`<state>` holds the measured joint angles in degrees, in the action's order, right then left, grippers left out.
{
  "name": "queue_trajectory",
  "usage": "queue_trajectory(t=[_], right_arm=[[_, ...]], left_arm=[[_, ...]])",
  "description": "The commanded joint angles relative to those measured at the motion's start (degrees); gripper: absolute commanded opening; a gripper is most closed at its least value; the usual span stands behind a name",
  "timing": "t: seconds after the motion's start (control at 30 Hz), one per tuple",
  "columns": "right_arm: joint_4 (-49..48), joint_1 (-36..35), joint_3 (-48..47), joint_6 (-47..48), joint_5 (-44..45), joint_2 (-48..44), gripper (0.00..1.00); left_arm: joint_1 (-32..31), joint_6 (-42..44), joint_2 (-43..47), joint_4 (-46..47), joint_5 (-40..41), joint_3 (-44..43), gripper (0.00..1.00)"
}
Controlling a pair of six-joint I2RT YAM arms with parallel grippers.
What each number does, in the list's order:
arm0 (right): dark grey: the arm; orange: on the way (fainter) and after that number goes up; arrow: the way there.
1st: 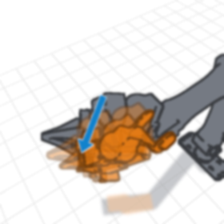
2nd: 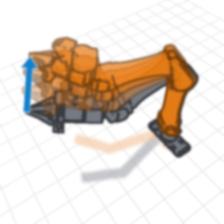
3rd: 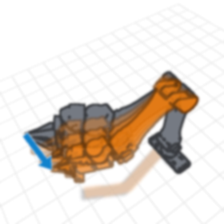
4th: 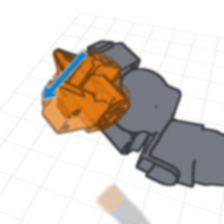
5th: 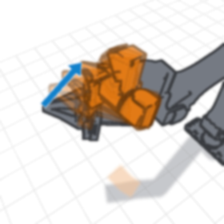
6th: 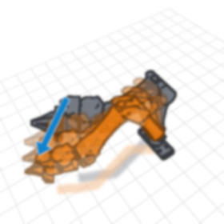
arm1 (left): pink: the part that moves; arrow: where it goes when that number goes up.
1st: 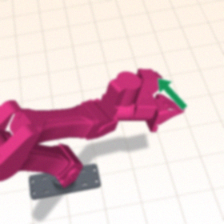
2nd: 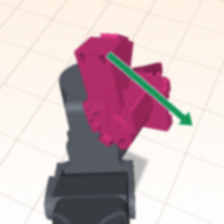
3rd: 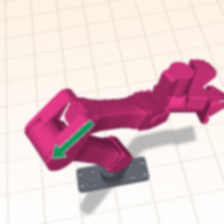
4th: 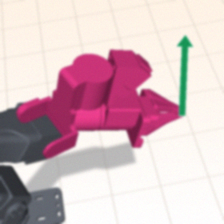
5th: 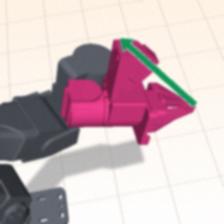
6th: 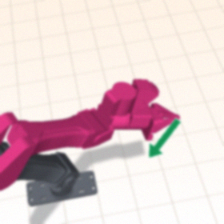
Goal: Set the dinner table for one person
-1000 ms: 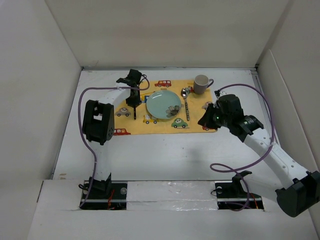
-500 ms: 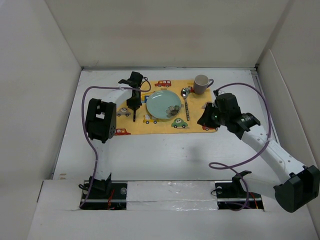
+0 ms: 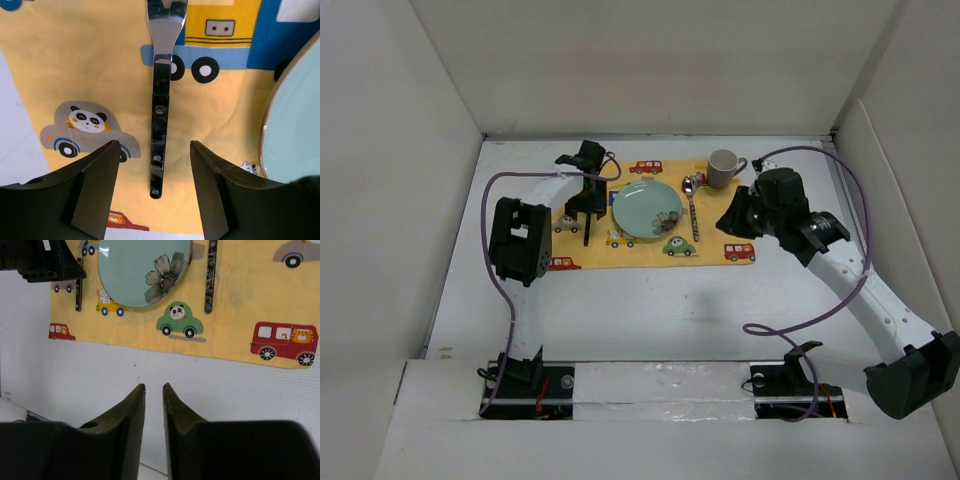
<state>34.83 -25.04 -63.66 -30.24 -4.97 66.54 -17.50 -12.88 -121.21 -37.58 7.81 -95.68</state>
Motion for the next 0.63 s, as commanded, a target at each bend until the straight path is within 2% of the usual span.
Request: queue_trajectory(t=[0.0,0.03,0.13,0.23,0.3,0.33,0.37,0.47,0.6], right_arm=[[1.3,1.3,-7.5,1.8,0.5,-0.3,0.21],[1.8,1.3,-9.1,1.8,0.4,-0.4,0.0],[1.5,1.3,-15.5,1.8,1.5,-3.5,0.0],[-0.6,2.4,-21.1,1.7,8.3,-8.2,0.0],[-1.7,4.0,-23.4,1.8,13.7,-11.3,0.08],[-2.0,4.6,-24.8,1.9,15.5,-12.2,0.17],[-2.8,5.1,-25.0,1.9,18.9,-13.2,0.21],[-4.9,6.7,-23.3,1.9,24.5,-16.9,0.29],[-4.9,7.3,-20.0,2.1,23.5,-17.1,0.46]], left_arm=[[0.3,-1.3,8.0,-2.9,-0.7,-5.2,0.55],[0.3,-1.7,9.4,-3.1,-1.2,-5.7,0.55],[0.3,-3.3,17.7,-1.5,-5.8,-6.1,0.56],[0.3,-5.7,28.4,2.4,-10.4,-5.4,0.63],[0.3,-7.5,37.2,6.0,-10.1,-3.8,0.71],[0.3,-8.3,39.9,7.3,-9.8,-3.3,0.73],[0.8,-8.9,45.2,9.4,-9.0,-1.6,0.75],[0.8,-11.1,53.1,11.6,-6.1,2.3,0.83],[0.8,-12.2,55.1,9.7,-7.1,7.5,0.86]])
